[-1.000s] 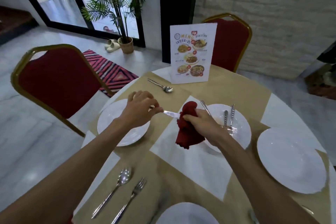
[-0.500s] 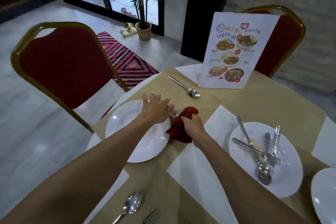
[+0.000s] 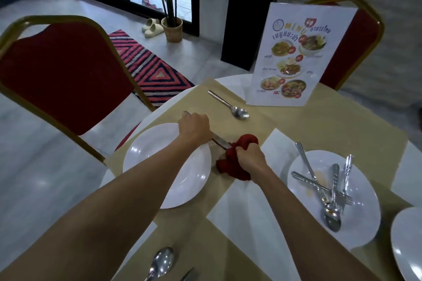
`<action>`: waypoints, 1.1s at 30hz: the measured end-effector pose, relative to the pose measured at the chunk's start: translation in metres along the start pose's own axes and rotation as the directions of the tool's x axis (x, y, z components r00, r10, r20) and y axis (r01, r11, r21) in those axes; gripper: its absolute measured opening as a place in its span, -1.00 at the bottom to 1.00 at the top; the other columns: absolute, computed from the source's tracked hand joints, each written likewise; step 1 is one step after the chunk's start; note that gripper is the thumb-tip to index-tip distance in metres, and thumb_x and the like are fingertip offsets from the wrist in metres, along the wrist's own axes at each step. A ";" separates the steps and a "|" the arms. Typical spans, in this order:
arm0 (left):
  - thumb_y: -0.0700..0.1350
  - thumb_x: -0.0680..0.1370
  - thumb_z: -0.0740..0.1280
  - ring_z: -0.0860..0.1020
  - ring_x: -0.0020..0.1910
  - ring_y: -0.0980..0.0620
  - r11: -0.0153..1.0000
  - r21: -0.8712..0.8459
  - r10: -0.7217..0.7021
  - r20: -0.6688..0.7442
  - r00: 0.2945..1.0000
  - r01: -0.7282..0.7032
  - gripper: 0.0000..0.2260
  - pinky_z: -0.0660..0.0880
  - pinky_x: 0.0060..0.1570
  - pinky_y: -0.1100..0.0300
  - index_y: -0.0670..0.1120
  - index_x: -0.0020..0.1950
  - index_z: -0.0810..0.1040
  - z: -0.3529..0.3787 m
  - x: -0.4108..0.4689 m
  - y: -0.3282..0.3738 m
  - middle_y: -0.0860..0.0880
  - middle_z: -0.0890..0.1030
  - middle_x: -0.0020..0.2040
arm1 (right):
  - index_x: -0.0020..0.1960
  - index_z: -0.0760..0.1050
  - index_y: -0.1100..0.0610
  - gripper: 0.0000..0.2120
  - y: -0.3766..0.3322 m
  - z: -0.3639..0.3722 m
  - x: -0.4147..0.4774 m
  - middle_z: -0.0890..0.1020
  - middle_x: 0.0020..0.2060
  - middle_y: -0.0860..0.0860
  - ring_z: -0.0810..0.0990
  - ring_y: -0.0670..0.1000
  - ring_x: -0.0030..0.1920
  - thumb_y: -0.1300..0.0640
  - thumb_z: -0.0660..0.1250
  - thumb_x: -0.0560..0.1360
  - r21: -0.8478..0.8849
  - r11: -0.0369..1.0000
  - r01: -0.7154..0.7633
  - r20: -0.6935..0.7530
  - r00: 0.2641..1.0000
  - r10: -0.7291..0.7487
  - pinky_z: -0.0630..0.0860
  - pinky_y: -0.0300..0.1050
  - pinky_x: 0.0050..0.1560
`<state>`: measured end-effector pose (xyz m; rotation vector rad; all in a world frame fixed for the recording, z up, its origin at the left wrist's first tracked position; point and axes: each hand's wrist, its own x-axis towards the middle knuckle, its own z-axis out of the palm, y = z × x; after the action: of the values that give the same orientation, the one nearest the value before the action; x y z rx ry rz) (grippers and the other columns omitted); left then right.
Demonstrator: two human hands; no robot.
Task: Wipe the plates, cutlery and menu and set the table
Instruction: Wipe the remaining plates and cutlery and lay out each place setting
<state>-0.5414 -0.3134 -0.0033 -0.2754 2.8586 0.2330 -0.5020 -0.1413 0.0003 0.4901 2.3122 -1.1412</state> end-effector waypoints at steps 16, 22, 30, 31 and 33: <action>-0.01 0.54 0.40 0.49 0.23 -0.24 1.000 -0.022 -0.012 -0.064 0.998 0.010 -0.77 0.51 0.08 0.00 -0.07 0.14 0.68 0.019 0.011 -0.004 -0.17 0.67 0.04 | 0.05 0.52 0.06 -0.90 0.029 -0.039 -0.030 0.60 -0.10 -0.08 0.57 -0.05 -0.05 0.06 0.25 0.65 0.308 0.948 0.082 -0.147 0.988 -0.038 0.43 -0.07 0.09; 0.02 0.53 0.42 0.51 0.18 -0.23 0.995 -0.097 -0.006 -0.066 0.998 0.000 -0.75 0.55 0.06 -0.03 -0.10 0.10 0.69 0.020 0.011 -0.005 -0.16 0.67 0.02 | 0.04 0.52 0.05 -0.91 0.033 -0.042 -0.032 0.61 -0.09 -0.07 0.57 -0.02 -0.01 0.08 0.25 0.65 0.315 0.946 0.082 -0.114 0.992 -0.048 0.46 -0.06 0.14; 0.01 0.53 0.45 0.60 -0.07 -0.15 0.994 -0.111 -0.025 -0.083 0.996 0.016 -0.76 0.64 -0.09 -0.02 -0.14 0.06 0.68 0.019 0.006 0.000 -0.14 0.65 -0.11 | 0.00 0.53 0.07 -0.90 0.043 -0.041 -0.036 0.63 -0.09 -0.01 0.60 0.00 -0.02 0.09 0.27 0.64 0.302 0.951 0.065 -0.096 0.995 -0.038 0.46 -0.08 0.04; 0.00 0.53 0.45 0.60 -0.10 -0.14 0.994 -0.106 -0.029 -0.085 0.996 0.020 -0.77 0.64 -0.10 -0.02 -0.13 0.06 0.68 0.018 0.005 0.000 -0.14 0.65 -0.11 | 0.00 0.53 0.07 -0.90 0.043 -0.041 -0.036 0.63 -0.09 -0.01 0.60 -0.01 -0.03 0.09 0.27 0.64 0.305 0.950 0.064 -0.093 0.995 -0.037 0.46 -0.09 0.04; -0.01 0.52 0.45 0.60 -0.12 -0.14 0.995 -0.097 -0.038 -0.094 0.995 0.029 -0.78 0.65 -0.11 -0.02 -0.12 0.05 0.69 0.020 0.004 0.000 -0.13 0.65 -0.11 | 0.03 0.54 0.08 -0.90 0.044 -0.041 -0.037 0.63 -0.07 0.00 0.60 -0.01 -0.02 0.09 0.27 0.64 0.310 0.949 0.063 -0.084 0.996 -0.038 0.47 -0.08 0.05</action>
<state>-0.5410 -0.3106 -0.0233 -0.3619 2.9393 0.3597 -0.4614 -0.0860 0.0160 0.6012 2.2269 -1.5505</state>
